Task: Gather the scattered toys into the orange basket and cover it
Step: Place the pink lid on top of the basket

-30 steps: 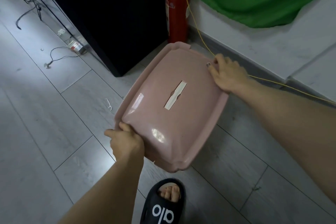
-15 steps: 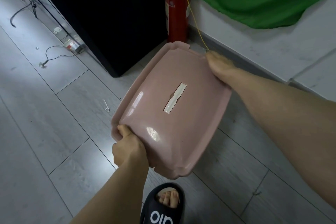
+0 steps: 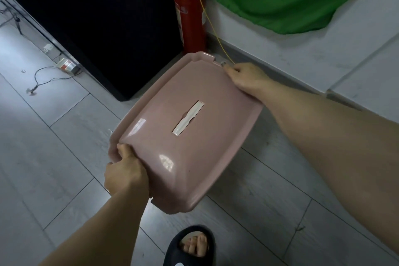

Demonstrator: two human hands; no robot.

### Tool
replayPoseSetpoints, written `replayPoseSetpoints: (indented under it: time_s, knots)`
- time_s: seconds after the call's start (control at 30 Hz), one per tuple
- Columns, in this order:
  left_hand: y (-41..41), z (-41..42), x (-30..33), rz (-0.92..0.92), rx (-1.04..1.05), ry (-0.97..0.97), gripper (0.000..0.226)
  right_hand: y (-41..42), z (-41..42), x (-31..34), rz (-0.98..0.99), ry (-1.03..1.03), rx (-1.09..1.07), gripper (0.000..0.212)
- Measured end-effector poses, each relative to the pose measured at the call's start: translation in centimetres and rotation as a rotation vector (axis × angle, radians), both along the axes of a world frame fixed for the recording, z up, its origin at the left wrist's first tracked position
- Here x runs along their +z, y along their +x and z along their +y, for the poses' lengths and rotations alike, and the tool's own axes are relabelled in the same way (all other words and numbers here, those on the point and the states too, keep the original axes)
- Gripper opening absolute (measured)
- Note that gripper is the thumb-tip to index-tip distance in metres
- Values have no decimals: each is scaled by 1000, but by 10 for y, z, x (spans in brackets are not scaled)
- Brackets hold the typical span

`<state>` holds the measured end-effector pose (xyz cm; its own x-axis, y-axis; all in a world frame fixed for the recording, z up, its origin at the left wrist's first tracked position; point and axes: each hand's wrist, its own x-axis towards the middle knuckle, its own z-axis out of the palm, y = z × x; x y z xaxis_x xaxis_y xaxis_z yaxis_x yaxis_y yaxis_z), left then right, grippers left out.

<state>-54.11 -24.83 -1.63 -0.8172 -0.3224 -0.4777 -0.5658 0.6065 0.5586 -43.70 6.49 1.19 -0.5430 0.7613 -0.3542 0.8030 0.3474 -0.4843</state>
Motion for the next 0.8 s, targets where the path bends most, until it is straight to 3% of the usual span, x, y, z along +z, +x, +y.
replayPoseSetpoints:
  time_s: [0.17, 0.3, 0.57, 0.8]
  knots:
    - [-13, 5, -2, 21, -84, -28, 76, 7, 3, -4, -53, -76, -94, 84]
    - [-21, 17, 5, -13, -204, -18, 78, 34, -3, -4, -69, -96, -204, 79]
    - [-13, 68, 28, -44, -713, 20, 57, 160, -41, -15, -27, -292, -543, 74]
    - [33, 91, 15, 44, -976, -57, 62, 239, -85, -24, 37, -104, -685, 62]
